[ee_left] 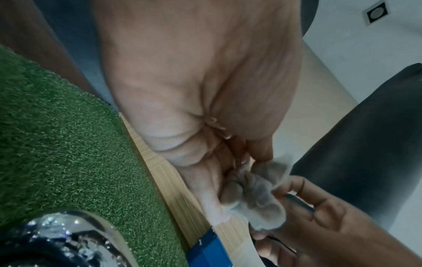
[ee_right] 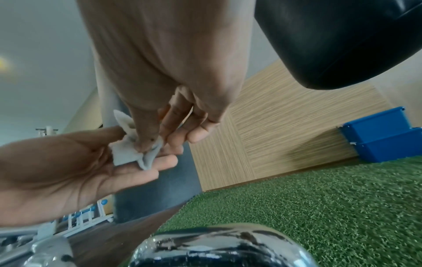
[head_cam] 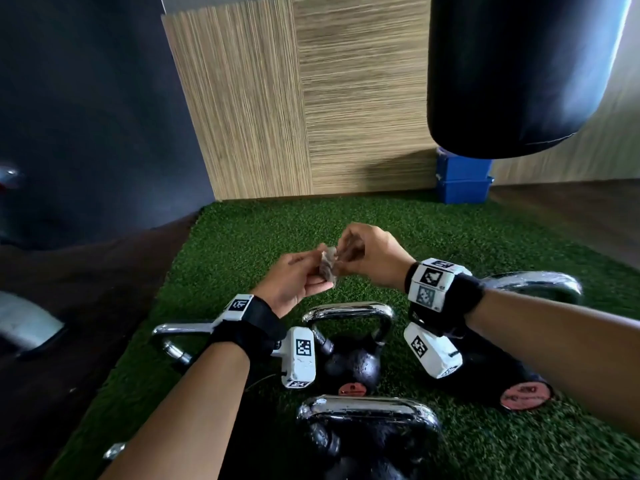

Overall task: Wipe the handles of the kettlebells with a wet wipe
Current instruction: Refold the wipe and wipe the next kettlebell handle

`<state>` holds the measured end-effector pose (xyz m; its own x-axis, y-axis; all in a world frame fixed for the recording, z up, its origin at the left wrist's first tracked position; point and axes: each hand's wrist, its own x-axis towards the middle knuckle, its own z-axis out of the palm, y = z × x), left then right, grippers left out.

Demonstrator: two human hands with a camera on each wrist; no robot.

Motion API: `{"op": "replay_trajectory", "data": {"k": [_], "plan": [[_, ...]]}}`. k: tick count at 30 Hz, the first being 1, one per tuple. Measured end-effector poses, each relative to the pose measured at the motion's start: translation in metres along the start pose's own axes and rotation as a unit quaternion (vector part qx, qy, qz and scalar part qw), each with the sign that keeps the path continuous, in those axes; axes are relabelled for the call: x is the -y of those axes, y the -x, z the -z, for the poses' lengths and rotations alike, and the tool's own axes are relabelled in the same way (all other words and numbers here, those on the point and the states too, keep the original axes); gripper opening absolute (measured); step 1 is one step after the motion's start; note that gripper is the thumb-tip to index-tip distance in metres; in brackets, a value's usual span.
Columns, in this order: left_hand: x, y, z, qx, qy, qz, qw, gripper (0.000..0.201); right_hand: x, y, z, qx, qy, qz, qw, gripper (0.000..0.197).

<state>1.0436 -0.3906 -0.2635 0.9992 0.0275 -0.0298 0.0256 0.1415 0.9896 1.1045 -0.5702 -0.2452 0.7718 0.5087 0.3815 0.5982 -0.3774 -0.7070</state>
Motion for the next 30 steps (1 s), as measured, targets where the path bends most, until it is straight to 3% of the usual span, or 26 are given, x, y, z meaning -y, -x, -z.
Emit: {"op": "replay_trajectory", "data": {"k": [4, 7, 9, 11, 13, 15, 17, 19, 21, 25, 29, 30], "plan": [[0.008, -0.004, 0.004, 0.034, -0.010, 0.013, 0.999, 0.030, -0.006, 0.007, -0.008, -0.072, 0.045, 0.008, 0.996, 0.030], [0.014, -0.007, 0.006, 0.052, -0.056, 0.023, 0.997, 0.022, -0.015, 0.017, -0.012, -0.030, 0.042, -0.005, 0.999, 0.032], [0.019, -0.008, 0.006, 0.047, -0.109, -0.009, 0.993, 0.027, -0.029, 0.021, -0.011, -0.029, 0.045, -0.024, 0.998, 0.027], [0.023, -0.009, 0.007, 0.009, -0.249, -0.085, 0.965, 0.028, -0.056, 0.024, -0.007, -0.082, 0.079, -0.078, 0.990, 0.025], [0.026, -0.009, 0.004, -0.023, -0.371, -0.152, 0.916, 0.023, -0.083, 0.030, -0.004, -0.077, 0.126, -0.185, 0.971, 0.028], [0.031, -0.011, 0.000, -0.030, -0.424, -0.179, 0.887, 0.019, -0.107, 0.039, -0.010, 0.023, 0.131, -0.273, 0.953, 0.020], [0.037, -0.012, -0.004, -0.022, -0.474, -0.185, 0.861, 0.020, -0.126, 0.048, -0.019, 0.125, 0.058, -0.322, 0.937, 0.016], [0.045, -0.010, -0.006, -0.011, -0.514, -0.194, 0.835, 0.022, -0.138, 0.058, -0.030, 0.165, -0.035, -0.339, 0.925, 0.025], [0.055, -0.007, -0.008, -0.005, -0.527, -0.227, 0.819, 0.024, -0.145, 0.066, -0.041, 0.166, -0.058, -0.323, 0.930, 0.036], [0.067, 0.003, 0.000, 0.022, -0.611, -0.273, 0.743, 0.026, -0.151, 0.073, -0.064, 0.094, -0.043, -0.317, 0.943, 0.045], [0.072, 0.013, 0.023, -0.056, -0.572, -0.287, 0.766, 0.025, -0.155, 0.076, -0.069, 0.071, -0.025, -0.322, 0.944, 0.052], [0.073, 0.016, 0.024, -0.050, -0.577, -0.298, 0.759, 0.026, -0.155, 0.076, -0.068, 0.073, -0.026, -0.323, 0.943, 0.053]]}}
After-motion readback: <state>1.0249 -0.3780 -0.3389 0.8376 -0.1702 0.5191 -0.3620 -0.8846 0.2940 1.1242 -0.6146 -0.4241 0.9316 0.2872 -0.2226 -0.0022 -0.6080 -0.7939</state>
